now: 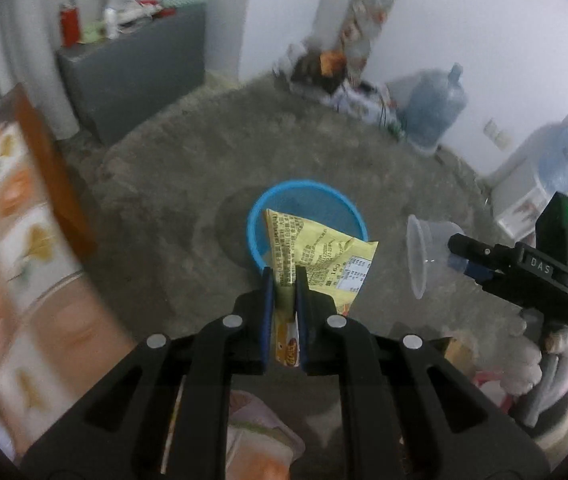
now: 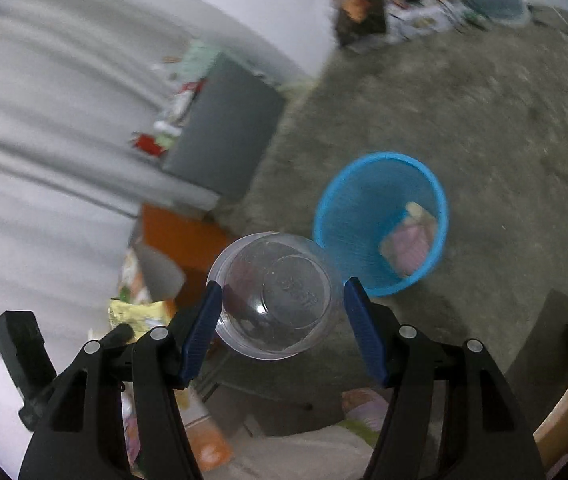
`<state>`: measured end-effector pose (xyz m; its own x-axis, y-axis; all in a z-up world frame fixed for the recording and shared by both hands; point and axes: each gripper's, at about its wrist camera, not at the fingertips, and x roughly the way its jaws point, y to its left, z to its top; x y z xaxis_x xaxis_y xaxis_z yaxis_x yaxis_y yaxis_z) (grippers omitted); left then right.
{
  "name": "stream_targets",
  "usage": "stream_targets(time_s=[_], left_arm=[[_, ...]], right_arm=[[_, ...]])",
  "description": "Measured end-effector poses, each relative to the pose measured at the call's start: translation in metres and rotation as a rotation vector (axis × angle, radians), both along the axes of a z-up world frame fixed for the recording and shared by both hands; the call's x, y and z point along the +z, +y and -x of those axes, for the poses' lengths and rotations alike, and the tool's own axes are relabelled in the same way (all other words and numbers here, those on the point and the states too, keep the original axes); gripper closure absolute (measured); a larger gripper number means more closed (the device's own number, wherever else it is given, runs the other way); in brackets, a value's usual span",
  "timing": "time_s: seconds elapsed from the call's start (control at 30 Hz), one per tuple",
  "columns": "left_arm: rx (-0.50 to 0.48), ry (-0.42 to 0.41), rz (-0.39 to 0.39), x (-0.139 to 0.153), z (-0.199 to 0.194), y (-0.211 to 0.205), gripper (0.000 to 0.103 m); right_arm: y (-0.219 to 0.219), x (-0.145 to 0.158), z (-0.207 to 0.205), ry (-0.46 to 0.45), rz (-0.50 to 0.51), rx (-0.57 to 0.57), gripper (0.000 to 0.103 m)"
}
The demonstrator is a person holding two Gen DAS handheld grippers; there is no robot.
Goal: Collect trash
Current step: 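Carry the wrapper and cup to the blue wastebasket and release both, then return both open tools to the table toward the remaining snack bags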
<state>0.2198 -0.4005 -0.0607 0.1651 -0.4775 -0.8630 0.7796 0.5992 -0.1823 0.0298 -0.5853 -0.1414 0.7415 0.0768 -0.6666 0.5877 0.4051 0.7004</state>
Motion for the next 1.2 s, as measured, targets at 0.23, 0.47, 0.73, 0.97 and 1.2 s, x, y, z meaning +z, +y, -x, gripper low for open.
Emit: stream_targets(time_s=[0.23,0.47,0.73,0.97,1.2], left_arm=[[0.010,0.015,-0.070,-0.063,-0.022,-0.086,0.082],[0.116,0.002,-0.036,-0.100,-0.040,-0.118,0.044],[0.138,-0.012,0.010,-0.076,-0.044,-0.080,0.040],[0.141,-0.027,0.098,-0.010,-0.029,-0.010,0.034],[0.265,-0.124,0.159,0.063,-0.012,0.109,0.030]], right_arm=[[-0.041,-0.054,-0.055,0.079,-0.050,-0.041,0.040],[-0.062,-0.110,-0.087,0.198,-0.076,-0.063,0.028],[-0.052,-0.113,-0.055,0.180,-0.041,-0.088,0.028],[-0.024,-0.046,-0.031,0.123,0.136,-0.046,0.028],[0.031,0.037,-0.022,0.022,0.286,0.125,0.028]])
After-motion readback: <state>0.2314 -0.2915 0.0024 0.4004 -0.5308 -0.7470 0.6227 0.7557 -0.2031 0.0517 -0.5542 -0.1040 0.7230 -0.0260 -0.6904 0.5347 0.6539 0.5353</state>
